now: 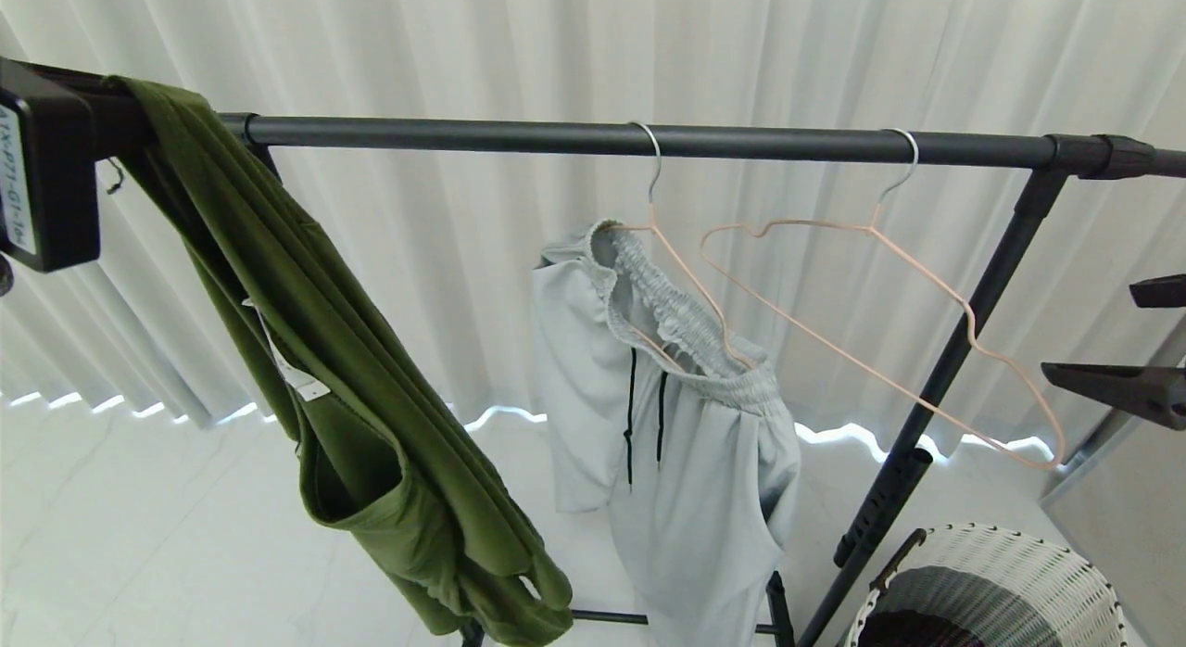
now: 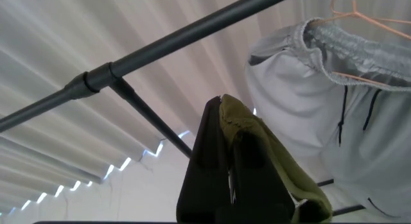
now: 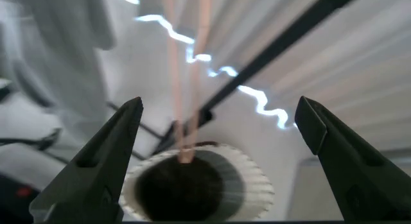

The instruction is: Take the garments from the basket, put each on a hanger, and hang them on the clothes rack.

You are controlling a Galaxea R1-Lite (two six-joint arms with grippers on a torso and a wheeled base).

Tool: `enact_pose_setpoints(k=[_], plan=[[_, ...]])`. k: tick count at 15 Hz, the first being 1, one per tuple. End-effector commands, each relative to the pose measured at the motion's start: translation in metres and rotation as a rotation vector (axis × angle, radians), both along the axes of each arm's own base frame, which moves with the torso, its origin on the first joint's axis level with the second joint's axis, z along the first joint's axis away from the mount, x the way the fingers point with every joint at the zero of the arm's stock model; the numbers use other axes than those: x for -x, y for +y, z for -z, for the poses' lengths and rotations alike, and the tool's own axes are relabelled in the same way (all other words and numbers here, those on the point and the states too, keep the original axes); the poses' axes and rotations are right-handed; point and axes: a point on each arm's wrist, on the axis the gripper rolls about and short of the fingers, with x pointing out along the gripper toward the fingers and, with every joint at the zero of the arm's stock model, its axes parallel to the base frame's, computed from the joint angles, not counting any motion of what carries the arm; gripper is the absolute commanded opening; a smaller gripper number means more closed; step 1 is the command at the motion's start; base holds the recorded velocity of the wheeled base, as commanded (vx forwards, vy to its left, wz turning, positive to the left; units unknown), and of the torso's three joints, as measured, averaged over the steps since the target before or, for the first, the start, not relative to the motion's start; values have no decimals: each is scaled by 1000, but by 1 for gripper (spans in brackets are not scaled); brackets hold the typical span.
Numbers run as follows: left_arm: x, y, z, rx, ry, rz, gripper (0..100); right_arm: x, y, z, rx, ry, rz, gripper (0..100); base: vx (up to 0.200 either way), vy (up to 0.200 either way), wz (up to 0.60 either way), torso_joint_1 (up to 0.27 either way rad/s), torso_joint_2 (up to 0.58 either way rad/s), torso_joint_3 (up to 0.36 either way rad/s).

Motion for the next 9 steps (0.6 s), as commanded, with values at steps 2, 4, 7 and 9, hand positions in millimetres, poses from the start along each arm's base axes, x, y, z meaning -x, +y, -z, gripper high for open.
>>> enact_pose_setpoints(k=[2, 4, 7, 9], plan=[[0, 0, 1, -4, 4, -1, 0, -35, 5, 12, -31, 62, -47, 100, 0, 0, 0, 0, 0, 0], [2, -1, 1, -1, 1, 15, 0, -65, 9, 21, -35, 61, -35, 100, 0, 0, 0, 0, 0, 0], [5, 0, 0, 3, -5, 18, 0, -94, 15, 36, -33, 84, -30, 100, 0, 0, 0, 0, 0, 0], [5, 1, -1, 6, -9, 16, 0, -108, 19, 40, -48, 114, -28, 100, 0, 0, 0, 0, 0, 0]])
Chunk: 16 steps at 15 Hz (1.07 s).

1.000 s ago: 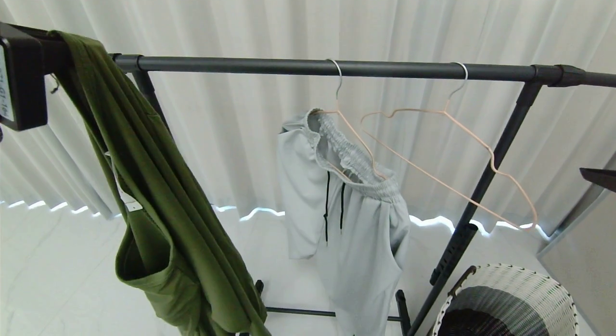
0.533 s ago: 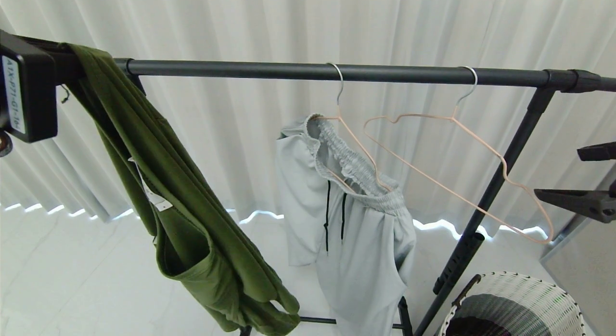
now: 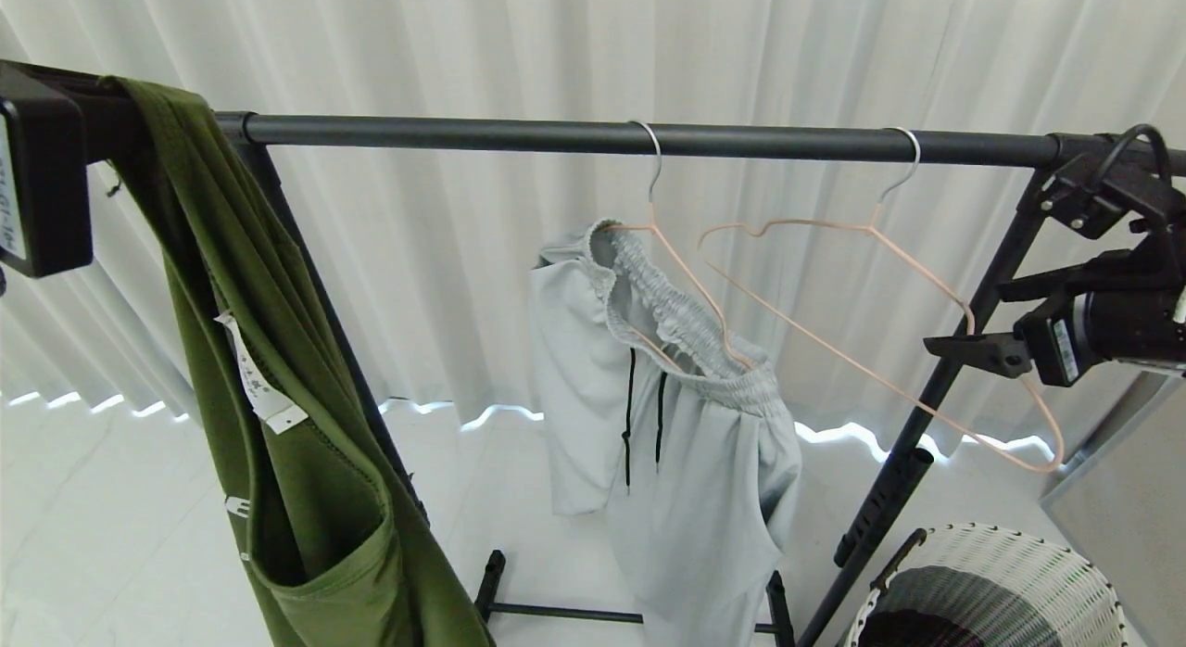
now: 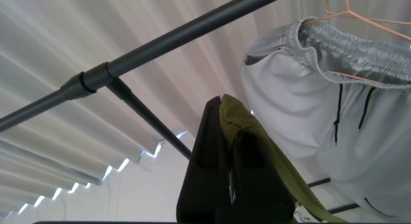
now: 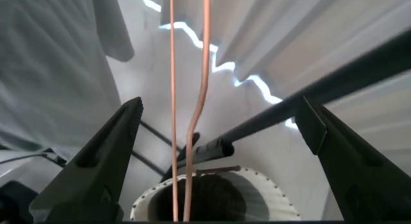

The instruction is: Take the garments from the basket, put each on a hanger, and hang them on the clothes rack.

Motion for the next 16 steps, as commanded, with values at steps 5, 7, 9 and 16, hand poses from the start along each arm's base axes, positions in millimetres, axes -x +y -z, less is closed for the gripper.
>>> enact_pose_setpoints(k=[5, 7, 9, 16], plan=[[1, 0, -1, -5, -8, 4, 0, -32, 8, 13, -54, 95, 15, 100, 0, 0, 0, 0, 0, 0], [0, -1, 0, -21, -8, 9, 0, -31, 10, 15, -65, 108, 15, 100, 0, 0, 0, 0, 0, 0], [0, -2, 1, -22, -7, 12, 0, -31, 11, 15, -68, 108, 11, 100, 0, 0, 0, 0, 0, 0], [-1, -3, 3, -19, -13, 14, 0, -31, 11, 15, -80, 114, -8, 0, 0, 0, 0, 0, 0, 0]])
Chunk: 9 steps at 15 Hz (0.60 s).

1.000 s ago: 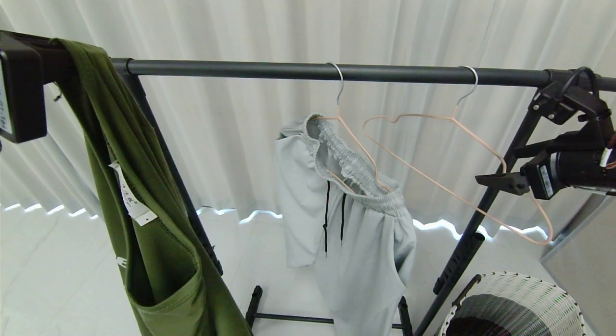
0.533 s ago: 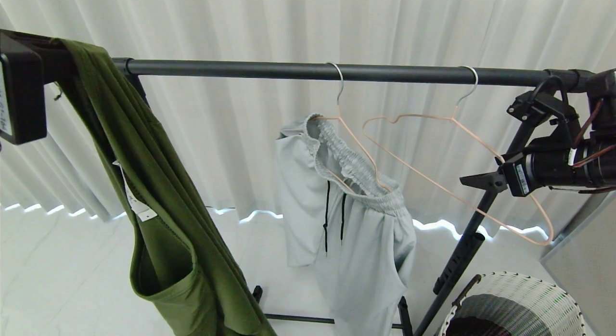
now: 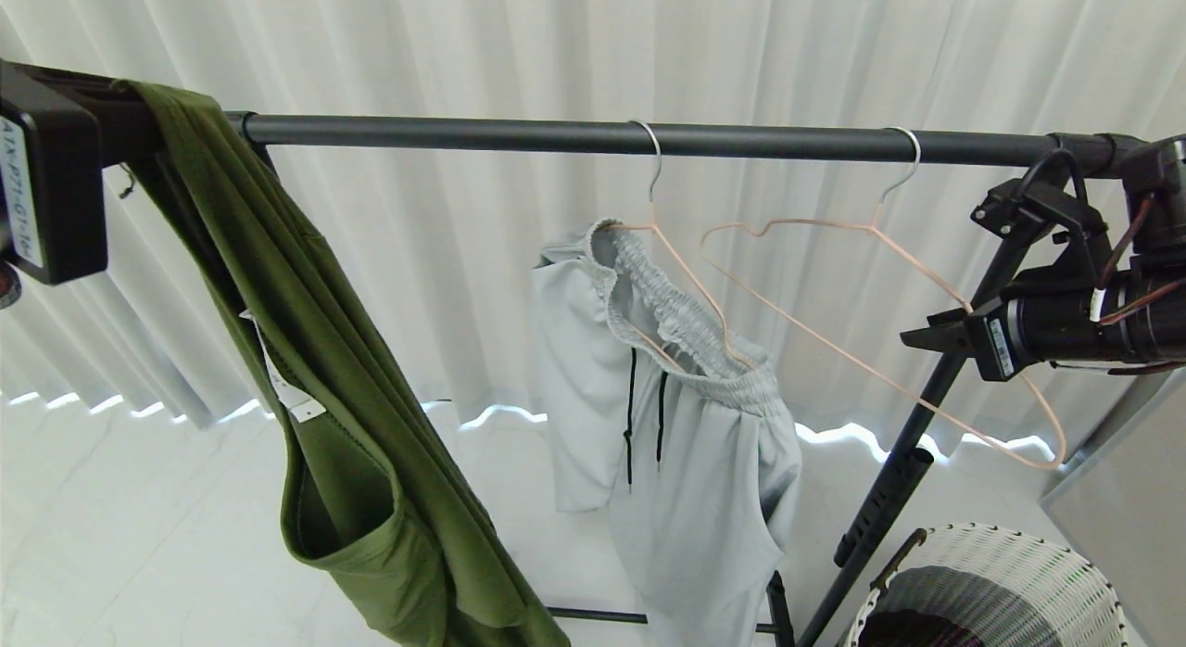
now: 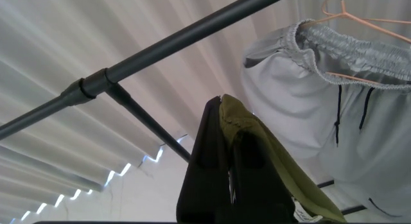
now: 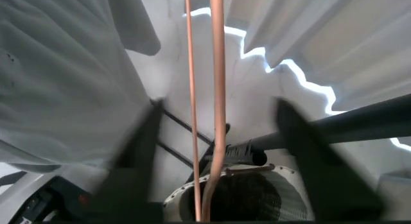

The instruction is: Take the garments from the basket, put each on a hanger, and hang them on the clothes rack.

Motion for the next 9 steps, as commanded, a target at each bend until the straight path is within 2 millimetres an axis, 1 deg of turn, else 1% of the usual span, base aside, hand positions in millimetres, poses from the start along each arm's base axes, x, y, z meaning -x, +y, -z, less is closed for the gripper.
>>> enact_pose_setpoints(k=[1, 3, 9], plan=[[-1, 0, 1, -2, 2, 0, 0, 2, 0, -2, -10, -3, 4, 0, 0, 0, 0, 0, 0, 0], [-1, 0, 1, -2, 2, 0, 0, 3, 0, -4, -38, 5, 19, 0, 0, 0, 0, 0, 0, 0], [-1, -1, 1, -3, 3, 0, 0, 22, -1, -21, -137, -14, 36, 0, 0, 0, 0, 0, 0, 0]])
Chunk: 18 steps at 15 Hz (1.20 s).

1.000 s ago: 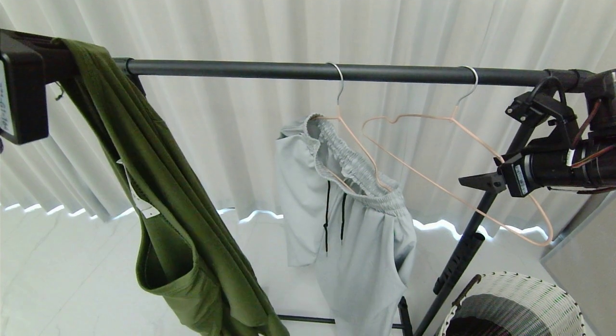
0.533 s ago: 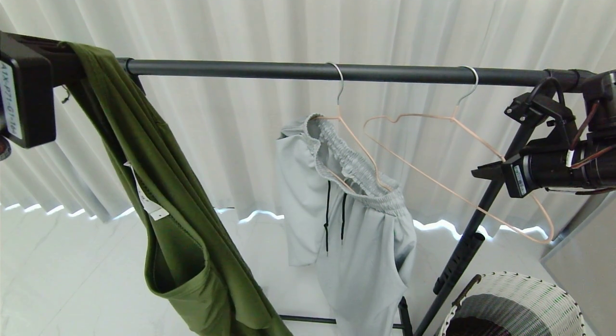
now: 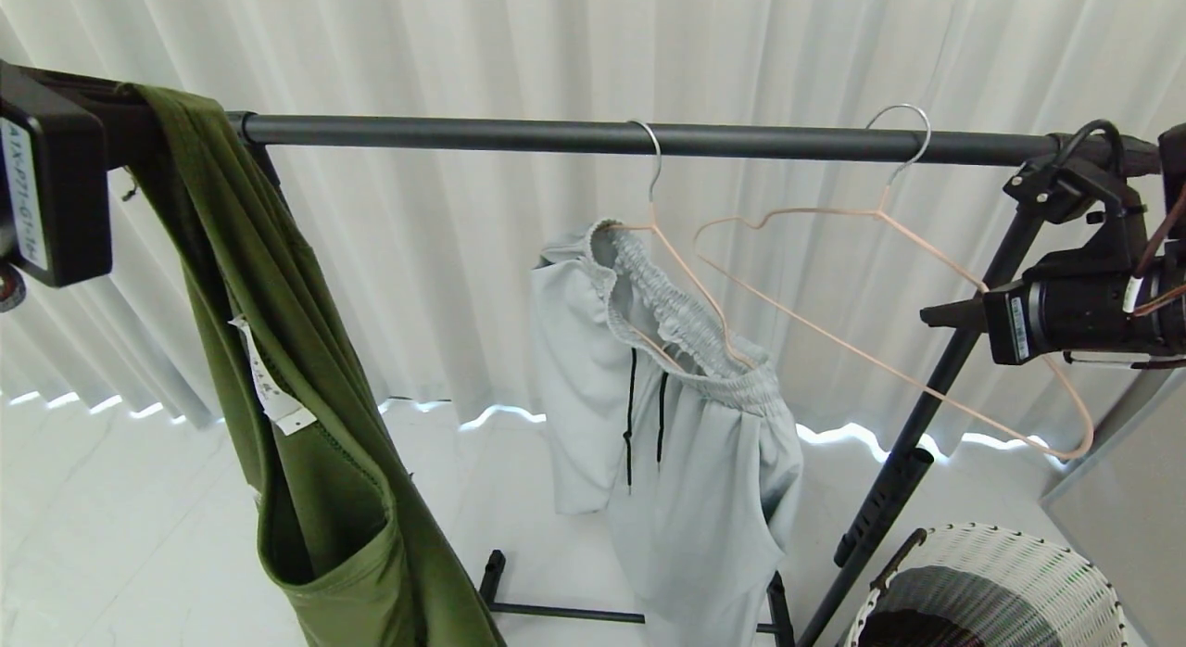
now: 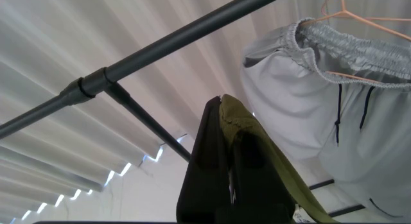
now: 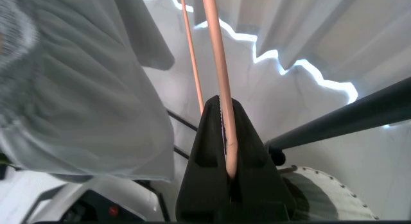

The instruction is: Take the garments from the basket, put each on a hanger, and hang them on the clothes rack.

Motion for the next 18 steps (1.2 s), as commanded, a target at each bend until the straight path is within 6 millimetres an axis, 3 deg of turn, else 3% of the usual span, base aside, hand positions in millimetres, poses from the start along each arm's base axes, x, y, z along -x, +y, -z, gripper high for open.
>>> enact_pose_setpoints(k=[1, 4, 8, 14, 18], plan=[[0, 0, 0, -1, 1, 0, 0, 9, -2, -8, -10, -33, -1, 0, 0, 0, 0, 0, 0, 0], [0, 0, 2, -6, 6, 0, 0, 25, -6, -20, -24, -76, 1, 0, 0, 0, 0, 0, 0, 0], [0, 0, 2, -13, 1, -2, 0, 56, -15, -18, -26, -99, 6, 0, 0, 0, 0, 0, 0, 0], [3, 3, 3, -17, -1, 0, 0, 97, -21, -15, -28, -143, -17, 0, -200, 0, 0, 2, 2, 5], [2, 2, 3, -18, 0, 0, 0, 107, -20, -11, -24, -146, -35, 0, -200, 0, 0, 0, 5, 5]])
